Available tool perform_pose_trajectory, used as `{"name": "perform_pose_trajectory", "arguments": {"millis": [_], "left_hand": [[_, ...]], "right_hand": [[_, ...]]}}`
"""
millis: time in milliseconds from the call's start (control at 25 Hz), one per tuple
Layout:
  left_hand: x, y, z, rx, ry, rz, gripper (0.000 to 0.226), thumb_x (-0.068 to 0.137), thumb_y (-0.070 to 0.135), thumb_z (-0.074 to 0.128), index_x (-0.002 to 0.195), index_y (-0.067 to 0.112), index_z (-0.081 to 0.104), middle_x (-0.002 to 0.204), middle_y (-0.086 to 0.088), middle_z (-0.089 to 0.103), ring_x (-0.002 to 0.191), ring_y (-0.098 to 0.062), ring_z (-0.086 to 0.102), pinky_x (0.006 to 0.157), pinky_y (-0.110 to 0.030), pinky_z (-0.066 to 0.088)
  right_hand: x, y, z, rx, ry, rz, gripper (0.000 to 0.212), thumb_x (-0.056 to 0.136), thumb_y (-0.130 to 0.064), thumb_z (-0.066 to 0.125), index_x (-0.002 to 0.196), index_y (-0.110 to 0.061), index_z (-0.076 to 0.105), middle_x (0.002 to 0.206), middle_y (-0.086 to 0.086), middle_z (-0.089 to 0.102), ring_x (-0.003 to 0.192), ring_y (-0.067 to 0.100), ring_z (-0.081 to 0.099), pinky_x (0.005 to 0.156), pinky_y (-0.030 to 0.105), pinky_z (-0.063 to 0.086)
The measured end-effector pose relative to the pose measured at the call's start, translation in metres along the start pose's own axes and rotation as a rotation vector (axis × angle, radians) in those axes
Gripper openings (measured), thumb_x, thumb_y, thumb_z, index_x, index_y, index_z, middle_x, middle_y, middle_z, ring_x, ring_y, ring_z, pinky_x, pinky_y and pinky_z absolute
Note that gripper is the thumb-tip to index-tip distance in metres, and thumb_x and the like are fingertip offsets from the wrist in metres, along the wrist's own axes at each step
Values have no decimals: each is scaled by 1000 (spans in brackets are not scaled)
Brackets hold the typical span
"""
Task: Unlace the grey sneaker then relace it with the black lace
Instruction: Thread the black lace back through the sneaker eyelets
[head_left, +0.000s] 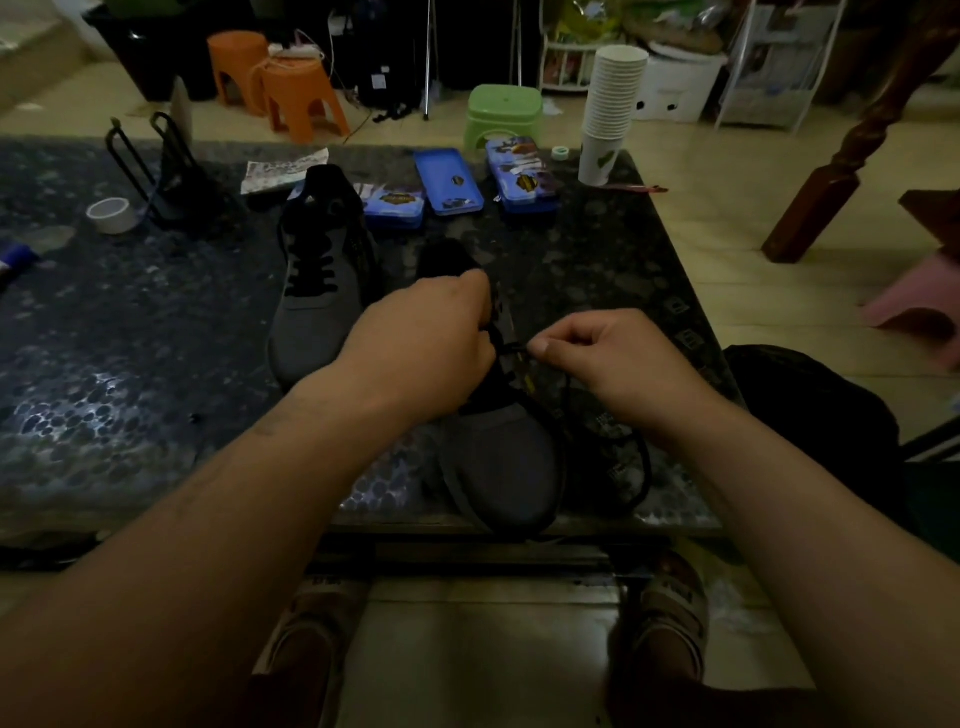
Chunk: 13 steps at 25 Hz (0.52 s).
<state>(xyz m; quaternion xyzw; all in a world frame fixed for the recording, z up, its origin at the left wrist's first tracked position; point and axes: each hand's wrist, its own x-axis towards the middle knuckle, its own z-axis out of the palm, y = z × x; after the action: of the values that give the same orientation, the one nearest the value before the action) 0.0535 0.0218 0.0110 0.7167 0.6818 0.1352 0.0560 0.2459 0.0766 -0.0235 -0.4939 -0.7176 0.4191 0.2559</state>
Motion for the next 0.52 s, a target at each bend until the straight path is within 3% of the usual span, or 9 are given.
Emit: {"name": "perform_pose_trajectory", "arguments": {"millis": [120, 240, 320, 400, 520], "left_hand": [[-8, -2, 2, 55, -81, -62, 18, 99, 41, 61, 110, 26, 60, 99, 3, 65, 89, -24, 63, 77, -46, 58], [-9, -3, 7, -94, -122, -62, 9, 97, 32, 65, 92, 27, 60, 91, 6, 64, 85, -20, 61, 78, -45, 57], [-8, -8, 6, -248, -152, -45, 8, 94, 25, 67, 87, 26, 64, 88, 8, 65, 84, -14, 62, 78, -40, 57], [-10, -11, 4, -357, -208, -16, 8, 94, 23, 67, 87, 27, 69, 92, 11, 66, 84, -6, 62, 77, -31, 54], [-9, -12, 9, -362, -160, -33, 8, 100, 23, 62, 94, 27, 67, 93, 11, 65, 85, -6, 61, 72, -28, 50]], "right_hand": [[1, 4, 6, 22, -17, 56, 17, 101, -28, 64, 92, -21, 77, 65, -14, 70, 54, 2, 59, 55, 22, 46], [-2, 9, 11, 9, -75, 109, 23, 104, -27, 58, 90, -15, 72, 74, 2, 73, 49, 4, 51, 53, 27, 39], [-4, 10, 11, -6, -77, 97, 26, 104, -28, 58, 88, -13, 72, 79, 8, 74, 47, 2, 50, 50, 24, 39], [-6, 8, 9, 71, -24, 95, 23, 104, -26, 59, 91, -13, 72, 78, 1, 73, 46, -2, 50, 46, 15, 38], [-5, 3, 8, 154, 131, 57, 16, 102, -25, 63, 95, -15, 74, 80, -1, 72, 57, 3, 56, 52, 18, 45]]}}
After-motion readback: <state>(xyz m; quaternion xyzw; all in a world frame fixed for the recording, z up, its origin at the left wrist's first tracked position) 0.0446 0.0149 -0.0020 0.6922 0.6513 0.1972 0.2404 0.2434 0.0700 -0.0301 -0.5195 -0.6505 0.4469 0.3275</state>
